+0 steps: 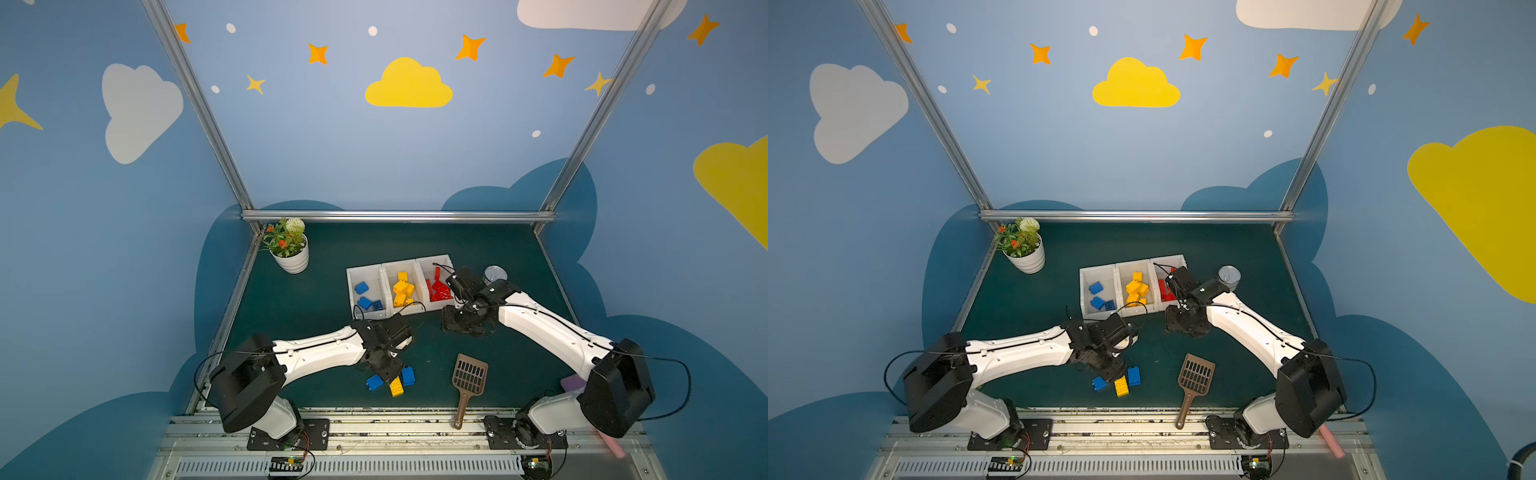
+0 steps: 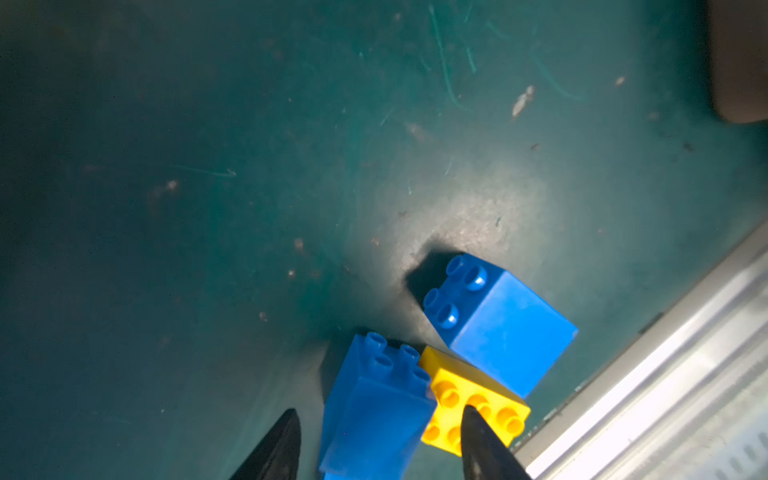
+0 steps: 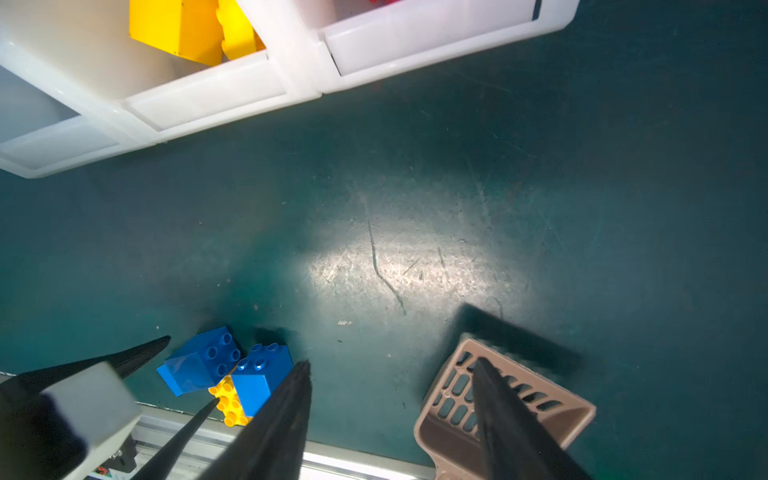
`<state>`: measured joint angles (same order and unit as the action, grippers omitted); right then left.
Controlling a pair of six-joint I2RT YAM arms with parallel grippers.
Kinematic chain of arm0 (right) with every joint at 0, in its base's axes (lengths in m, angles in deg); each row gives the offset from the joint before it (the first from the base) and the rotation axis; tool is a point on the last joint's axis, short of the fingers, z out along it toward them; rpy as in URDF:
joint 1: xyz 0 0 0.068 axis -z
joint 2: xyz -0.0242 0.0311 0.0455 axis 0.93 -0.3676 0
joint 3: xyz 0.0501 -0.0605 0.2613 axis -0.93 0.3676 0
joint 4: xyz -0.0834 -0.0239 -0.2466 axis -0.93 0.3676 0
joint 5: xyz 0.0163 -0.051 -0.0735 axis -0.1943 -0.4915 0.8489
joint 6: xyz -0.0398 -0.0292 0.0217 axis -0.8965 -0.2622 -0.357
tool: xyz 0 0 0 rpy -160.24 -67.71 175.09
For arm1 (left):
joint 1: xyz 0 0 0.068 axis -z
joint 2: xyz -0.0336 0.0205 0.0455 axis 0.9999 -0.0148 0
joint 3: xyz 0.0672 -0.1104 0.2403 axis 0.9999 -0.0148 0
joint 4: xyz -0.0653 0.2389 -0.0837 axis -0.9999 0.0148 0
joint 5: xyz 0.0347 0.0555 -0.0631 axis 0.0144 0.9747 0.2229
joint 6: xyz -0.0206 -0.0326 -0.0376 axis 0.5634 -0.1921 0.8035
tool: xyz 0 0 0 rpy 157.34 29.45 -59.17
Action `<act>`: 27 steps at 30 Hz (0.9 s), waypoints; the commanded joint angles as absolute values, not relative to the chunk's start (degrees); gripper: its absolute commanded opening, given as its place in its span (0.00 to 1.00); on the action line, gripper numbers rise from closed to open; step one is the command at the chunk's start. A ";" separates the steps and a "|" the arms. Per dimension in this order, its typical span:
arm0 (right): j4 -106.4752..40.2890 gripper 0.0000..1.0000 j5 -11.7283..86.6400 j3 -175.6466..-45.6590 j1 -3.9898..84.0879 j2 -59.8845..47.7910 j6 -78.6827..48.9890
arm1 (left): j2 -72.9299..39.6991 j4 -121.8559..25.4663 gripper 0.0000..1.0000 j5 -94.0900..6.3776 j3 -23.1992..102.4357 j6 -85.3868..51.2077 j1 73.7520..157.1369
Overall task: Sort the legos into containers by color
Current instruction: 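Lower the left gripper onto a blue brick near the table edge, then lift the blue brick with the left gripper and drop it into the nearest compartment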
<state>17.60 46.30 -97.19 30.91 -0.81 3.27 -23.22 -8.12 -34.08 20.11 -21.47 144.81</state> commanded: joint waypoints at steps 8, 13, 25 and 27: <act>17.33 0.60 46.37 -96.24 31.23 0.54 4.18 | -27.38 -3.72 0.42 -29.65 22.90 -21.54 145.67; 17.24 0.59 46.28 -95.91 31.25 0.89 4.42 | -27.10 -3.96 0.32 -28.44 22.73 -20.45 145.67; 18.14 0.58 46.45 -96.24 31.23 2.03 4.51 | -21.28 -6.60 0.27 -25.20 24.97 -19.03 138.30; 18.37 0.57 46.54 -96.45 31.25 2.23 4.39 | -19.04 -8.90 0.27 -25.56 25.76 -18.44 134.89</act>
<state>17.08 46.30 -96.49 31.11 0.76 4.18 -22.57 -5.98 -26.50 23.34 -19.43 138.28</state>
